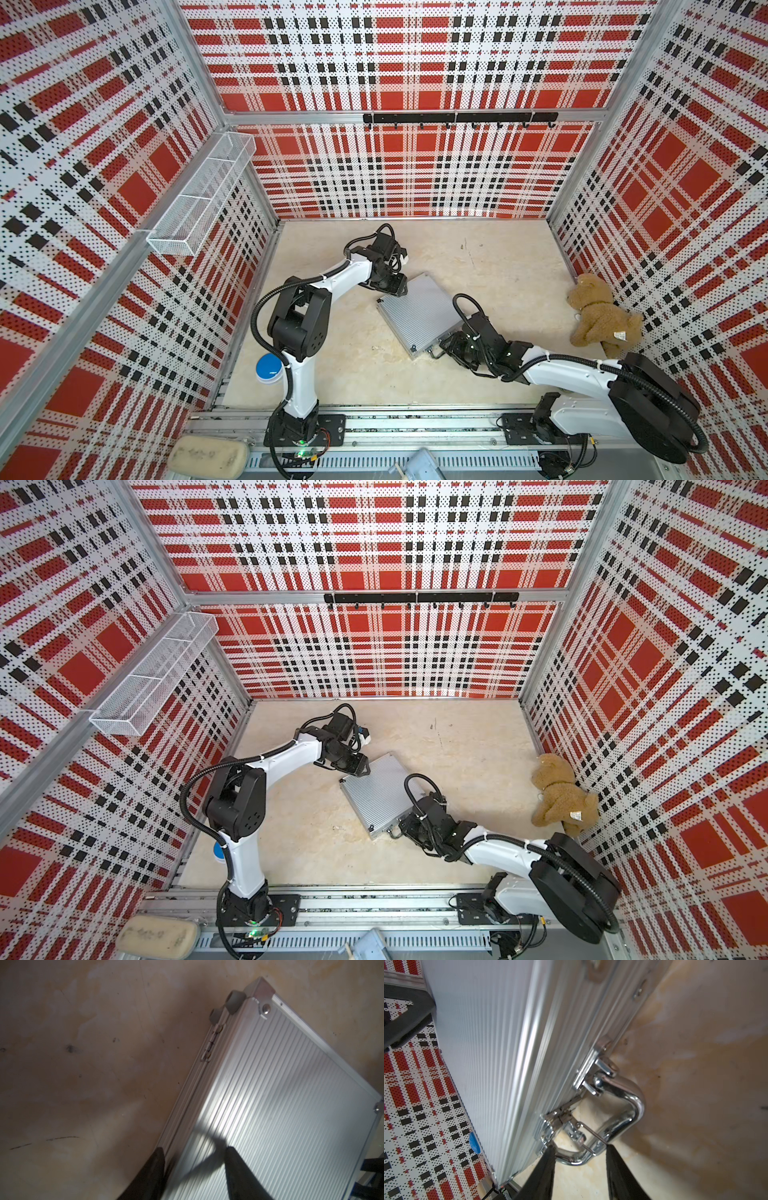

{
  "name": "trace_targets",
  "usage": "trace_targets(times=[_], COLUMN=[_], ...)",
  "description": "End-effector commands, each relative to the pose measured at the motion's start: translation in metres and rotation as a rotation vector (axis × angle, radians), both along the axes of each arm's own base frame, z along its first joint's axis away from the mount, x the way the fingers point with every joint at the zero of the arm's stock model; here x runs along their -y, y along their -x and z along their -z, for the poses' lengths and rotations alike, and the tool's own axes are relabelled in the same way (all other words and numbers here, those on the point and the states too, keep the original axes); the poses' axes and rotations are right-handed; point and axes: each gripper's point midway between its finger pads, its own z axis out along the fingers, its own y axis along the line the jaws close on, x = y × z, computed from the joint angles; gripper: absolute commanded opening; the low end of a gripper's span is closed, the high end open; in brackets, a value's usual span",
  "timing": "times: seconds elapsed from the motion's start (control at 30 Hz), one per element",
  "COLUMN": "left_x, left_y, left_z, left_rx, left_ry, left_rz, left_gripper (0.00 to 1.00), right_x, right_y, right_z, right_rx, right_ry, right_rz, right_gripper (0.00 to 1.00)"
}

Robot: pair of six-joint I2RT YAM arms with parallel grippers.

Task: Close the poker set cases
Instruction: Fasten the fastener on the poker set case.

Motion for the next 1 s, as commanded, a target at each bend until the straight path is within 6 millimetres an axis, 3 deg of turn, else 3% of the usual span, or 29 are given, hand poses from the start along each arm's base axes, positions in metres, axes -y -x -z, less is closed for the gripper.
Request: trace_targets(times=[0.0, 0.4, 0.97], left_x=[-0.012, -0.013, -0.011], left_y=[0.012, 0.011, 0.014], left_z=[0.023, 0.023, 0.025], left_rx=[-0.063, -0.065, -0.079], left_ry=[-0.052, -0.048, -0.040], left_rz=[0.004, 0.000, 0.007], left_gripper=[0.49, 0.49, 0.49], right_x=[-0.018, -0.028, -0.042], right_y=[-0.019, -0.028, -0.040], right_z=[-0.034, -0.057, -0.063], right_rx=[0.100, 0.139, 0.163], right_ry=[-0.101, -0.130, -0.142], right_rz=[0.015, 0.004, -0.008], right_gripper=[0.41, 0.41, 0.40])
